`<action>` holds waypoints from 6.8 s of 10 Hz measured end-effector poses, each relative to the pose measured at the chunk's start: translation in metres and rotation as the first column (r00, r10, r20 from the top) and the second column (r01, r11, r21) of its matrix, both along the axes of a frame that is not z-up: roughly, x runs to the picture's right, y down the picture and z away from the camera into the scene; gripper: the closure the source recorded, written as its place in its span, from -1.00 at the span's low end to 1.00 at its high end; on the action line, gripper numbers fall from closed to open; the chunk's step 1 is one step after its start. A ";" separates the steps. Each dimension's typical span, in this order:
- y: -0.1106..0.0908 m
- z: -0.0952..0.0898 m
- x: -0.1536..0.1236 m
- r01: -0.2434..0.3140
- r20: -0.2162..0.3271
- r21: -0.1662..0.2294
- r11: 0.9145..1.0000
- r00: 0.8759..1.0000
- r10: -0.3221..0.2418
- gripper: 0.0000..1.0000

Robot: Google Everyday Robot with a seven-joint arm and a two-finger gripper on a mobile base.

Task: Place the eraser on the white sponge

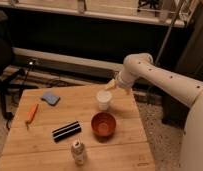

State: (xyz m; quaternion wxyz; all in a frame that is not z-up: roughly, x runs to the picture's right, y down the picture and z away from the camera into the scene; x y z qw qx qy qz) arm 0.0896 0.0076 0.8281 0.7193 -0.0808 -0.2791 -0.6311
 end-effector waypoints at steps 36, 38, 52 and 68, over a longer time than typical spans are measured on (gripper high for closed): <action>0.163 -0.093 -0.260 0.614 0.369 0.680 0.401 0.187 -0.911 -0.60; 0.156 -0.098 -0.255 0.608 0.315 0.721 0.332 0.139 -0.939 -0.60; 0.193 -0.056 -0.277 0.440 0.169 0.898 0.016 -0.310 -0.936 -0.60; 0.200 -0.005 -0.300 0.512 0.277 0.858 0.047 -0.383 -0.881 0.36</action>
